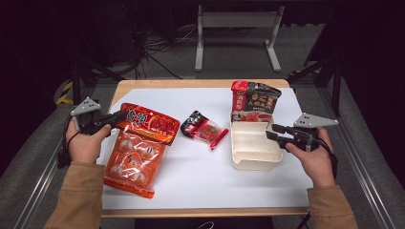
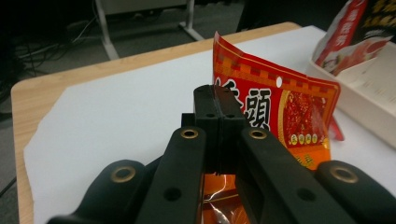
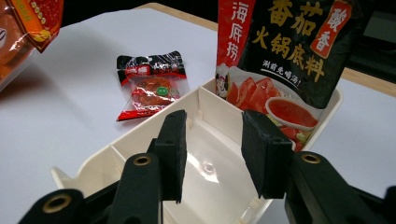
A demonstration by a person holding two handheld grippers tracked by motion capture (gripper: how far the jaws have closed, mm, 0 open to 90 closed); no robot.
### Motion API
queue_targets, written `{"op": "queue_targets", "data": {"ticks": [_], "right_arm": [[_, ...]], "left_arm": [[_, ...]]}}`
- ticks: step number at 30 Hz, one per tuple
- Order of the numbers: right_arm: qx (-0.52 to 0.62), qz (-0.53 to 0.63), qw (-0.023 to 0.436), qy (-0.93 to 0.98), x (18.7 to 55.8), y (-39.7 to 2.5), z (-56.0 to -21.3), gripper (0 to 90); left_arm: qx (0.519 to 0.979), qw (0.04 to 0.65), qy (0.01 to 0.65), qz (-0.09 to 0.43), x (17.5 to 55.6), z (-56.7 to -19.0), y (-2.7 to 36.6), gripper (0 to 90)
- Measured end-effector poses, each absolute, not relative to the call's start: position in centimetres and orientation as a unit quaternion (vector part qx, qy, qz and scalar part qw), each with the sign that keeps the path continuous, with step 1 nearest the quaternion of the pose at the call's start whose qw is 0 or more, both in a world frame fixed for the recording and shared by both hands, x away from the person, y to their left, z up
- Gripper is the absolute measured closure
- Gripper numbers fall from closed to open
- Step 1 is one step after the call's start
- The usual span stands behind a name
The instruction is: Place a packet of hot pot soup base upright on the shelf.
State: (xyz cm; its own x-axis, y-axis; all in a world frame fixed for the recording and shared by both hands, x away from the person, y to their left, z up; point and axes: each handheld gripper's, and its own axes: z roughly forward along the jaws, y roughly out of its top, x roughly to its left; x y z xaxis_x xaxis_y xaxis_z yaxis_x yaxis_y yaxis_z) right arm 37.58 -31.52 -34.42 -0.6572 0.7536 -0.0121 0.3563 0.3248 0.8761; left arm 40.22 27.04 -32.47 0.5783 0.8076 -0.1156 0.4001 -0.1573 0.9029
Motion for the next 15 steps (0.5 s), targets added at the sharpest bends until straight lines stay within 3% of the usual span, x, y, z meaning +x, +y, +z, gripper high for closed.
{"op": "queue_targets", "data": {"ticks": [6, 15], "right_arm": [[0.353, 0.468, 0.22, 0.78, 37.4, -31.4, -34.2, 60.3], [0.337, 0.474, 0.218, 0.783, 37.1, -30.5, -33.9, 59.9]], "left_arm": [[0.735, 0.5, 0.398, 0.225, 38.1, -31.1, 26.9, 90.0], [0.729, 0.534, 0.379, 0.199, 36.3, -29.9, 27.2, 90.0]]}}
